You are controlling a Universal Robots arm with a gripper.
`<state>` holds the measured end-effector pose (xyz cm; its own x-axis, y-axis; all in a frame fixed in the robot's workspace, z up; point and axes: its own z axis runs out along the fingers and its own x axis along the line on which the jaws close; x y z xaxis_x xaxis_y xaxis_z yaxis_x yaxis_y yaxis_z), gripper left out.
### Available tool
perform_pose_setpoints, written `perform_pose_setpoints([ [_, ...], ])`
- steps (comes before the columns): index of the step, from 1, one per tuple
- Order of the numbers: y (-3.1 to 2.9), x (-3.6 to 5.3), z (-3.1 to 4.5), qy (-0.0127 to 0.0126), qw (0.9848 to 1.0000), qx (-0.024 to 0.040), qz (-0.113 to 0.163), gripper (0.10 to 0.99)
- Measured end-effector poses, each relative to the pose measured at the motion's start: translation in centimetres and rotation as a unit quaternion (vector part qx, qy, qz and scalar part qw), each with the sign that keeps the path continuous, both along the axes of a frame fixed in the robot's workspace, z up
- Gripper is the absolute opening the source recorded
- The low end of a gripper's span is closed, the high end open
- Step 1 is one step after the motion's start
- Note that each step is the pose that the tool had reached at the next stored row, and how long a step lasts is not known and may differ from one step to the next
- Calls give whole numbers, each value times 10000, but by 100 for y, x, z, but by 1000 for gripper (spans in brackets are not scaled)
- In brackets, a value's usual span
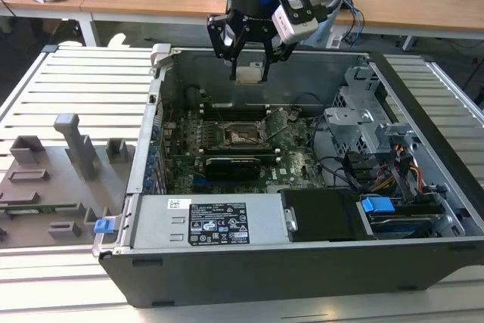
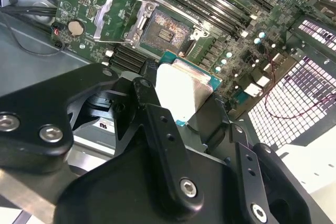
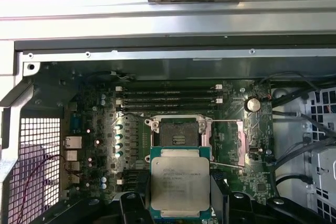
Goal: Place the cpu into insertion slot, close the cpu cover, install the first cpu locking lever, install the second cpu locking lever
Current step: 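Place the cpu into insertion slot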
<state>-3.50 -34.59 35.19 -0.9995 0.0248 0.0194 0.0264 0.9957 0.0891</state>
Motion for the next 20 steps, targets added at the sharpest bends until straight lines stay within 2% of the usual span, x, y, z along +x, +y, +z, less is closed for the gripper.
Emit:
perform_pose_setpoints([
  [20, 0, 1, -40, 0, 10000, 1, 0, 541],
])
